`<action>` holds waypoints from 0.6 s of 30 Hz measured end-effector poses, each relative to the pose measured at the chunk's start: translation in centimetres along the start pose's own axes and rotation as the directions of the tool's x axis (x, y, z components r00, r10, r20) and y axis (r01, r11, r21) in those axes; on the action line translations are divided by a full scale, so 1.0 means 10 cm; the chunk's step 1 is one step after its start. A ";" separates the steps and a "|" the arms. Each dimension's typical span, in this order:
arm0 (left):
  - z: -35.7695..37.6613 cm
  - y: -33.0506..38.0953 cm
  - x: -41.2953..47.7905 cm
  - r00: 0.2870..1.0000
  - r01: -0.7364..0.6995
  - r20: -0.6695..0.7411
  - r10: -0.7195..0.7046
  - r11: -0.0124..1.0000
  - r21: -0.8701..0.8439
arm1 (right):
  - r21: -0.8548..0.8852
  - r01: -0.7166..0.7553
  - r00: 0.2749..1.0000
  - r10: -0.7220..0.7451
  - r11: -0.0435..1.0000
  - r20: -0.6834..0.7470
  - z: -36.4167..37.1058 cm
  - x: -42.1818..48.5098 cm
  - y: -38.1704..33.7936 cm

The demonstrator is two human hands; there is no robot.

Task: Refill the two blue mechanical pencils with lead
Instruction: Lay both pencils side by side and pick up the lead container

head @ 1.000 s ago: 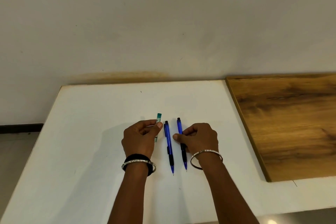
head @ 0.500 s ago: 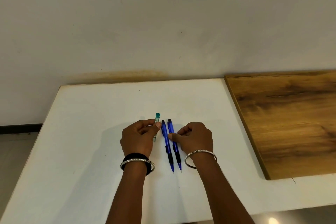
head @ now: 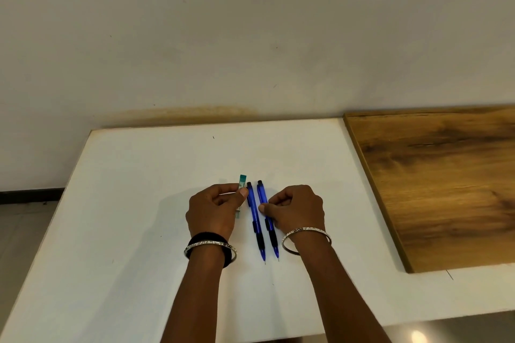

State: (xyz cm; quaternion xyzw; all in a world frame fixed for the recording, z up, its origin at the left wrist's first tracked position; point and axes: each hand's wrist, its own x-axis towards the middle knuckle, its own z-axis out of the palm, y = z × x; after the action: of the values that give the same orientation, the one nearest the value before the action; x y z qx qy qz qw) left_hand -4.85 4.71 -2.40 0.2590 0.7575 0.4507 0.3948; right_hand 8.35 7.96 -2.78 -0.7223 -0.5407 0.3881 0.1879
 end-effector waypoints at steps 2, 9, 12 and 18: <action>0.01 0.00 0.00 1.000 0.004 0.022 -0.004 1.000 -0.003 | 0.005 -0.005 1.000 0.005 1.000 0.000 -0.02 0.00 0.01; 0.09 0.04 -0.08 0.987 -0.037 0.154 0.035 0.999 0.009 | 0.491 -0.075 0.992 0.013 0.868 0.128 -0.22 0.04 -0.01; 0.15 0.07 -0.13 0.973 -0.058 0.226 0.056 0.998 0.004 | 0.578 -0.099 0.969 -0.054 0.810 0.242 -0.30 0.03 0.00; 0.18 0.11 -0.17 0.964 -0.001 0.266 0.021 0.997 -0.074 | 0.620 -0.074 0.985 -0.039 0.781 0.167 -0.43 0.09 0.12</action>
State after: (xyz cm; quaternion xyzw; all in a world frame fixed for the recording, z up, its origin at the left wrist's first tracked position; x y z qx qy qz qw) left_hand -2.42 4.83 -1.29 0.3068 0.6790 0.4415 0.4999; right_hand 12.47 9.04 -1.23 -0.5884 -0.3893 0.6072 0.3656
